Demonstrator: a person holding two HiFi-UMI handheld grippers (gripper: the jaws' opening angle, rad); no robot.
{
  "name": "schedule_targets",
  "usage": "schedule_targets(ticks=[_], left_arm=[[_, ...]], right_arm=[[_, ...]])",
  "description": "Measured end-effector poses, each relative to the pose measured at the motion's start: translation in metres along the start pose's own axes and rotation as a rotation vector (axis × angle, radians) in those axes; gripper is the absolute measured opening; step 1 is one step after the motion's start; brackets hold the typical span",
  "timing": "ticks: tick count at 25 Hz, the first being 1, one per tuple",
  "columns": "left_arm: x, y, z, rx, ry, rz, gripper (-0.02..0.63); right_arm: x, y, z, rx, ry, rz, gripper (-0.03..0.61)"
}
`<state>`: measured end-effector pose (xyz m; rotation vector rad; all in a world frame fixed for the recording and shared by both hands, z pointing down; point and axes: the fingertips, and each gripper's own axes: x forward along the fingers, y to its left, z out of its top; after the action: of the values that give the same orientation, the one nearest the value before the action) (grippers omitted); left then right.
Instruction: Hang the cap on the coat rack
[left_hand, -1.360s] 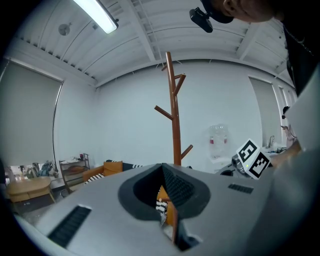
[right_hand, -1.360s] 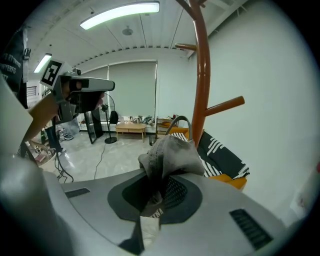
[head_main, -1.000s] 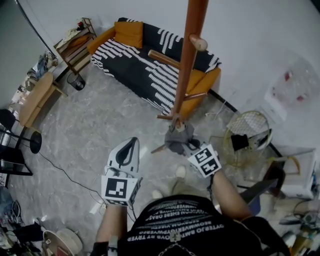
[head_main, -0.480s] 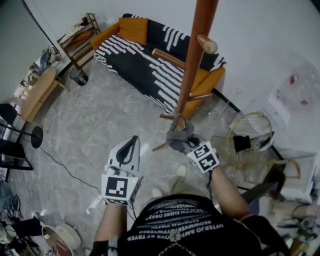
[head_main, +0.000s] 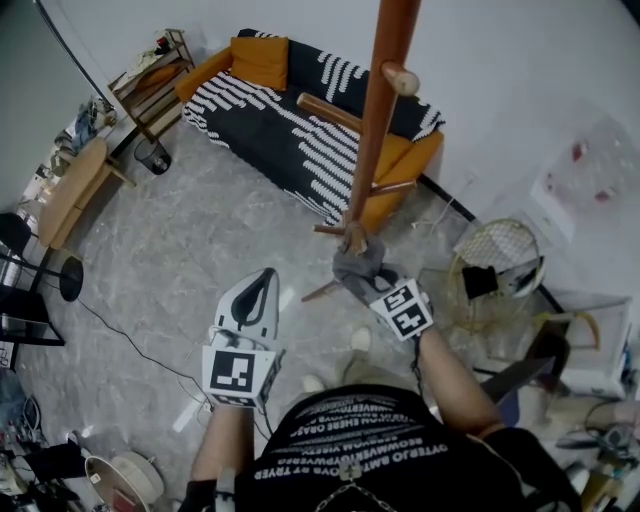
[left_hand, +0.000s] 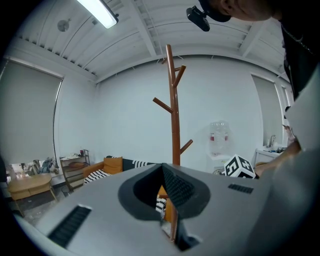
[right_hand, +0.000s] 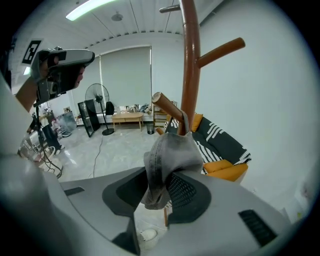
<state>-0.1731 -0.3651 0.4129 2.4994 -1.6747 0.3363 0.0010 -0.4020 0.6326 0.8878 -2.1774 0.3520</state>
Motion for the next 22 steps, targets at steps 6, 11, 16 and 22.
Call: schedule_targets(ticks=[6,11,16,22], left_arm=[[-0.012,-0.002,0.002,0.058,-0.01,-0.017,0.002],[-0.024,-0.004,0.008,0.062,-0.027,-0.016,0.002],[-0.036,-0.015,0.014,0.05,-0.068,-0.046,0.002],[-0.059,-0.038,0.034,0.01,-0.165,-0.085,0.002]], right_arm=[[-0.016,0.002,0.0,0.006,-0.04,-0.041,0.147],[-0.047,0.005,0.022,0.001,-0.127,-0.087,0.147],[-0.104,0.025,0.073,-0.068,-0.357,-0.128,0.079],[-0.176,0.047,0.119,-0.094,-0.572,-0.174,0.005]])
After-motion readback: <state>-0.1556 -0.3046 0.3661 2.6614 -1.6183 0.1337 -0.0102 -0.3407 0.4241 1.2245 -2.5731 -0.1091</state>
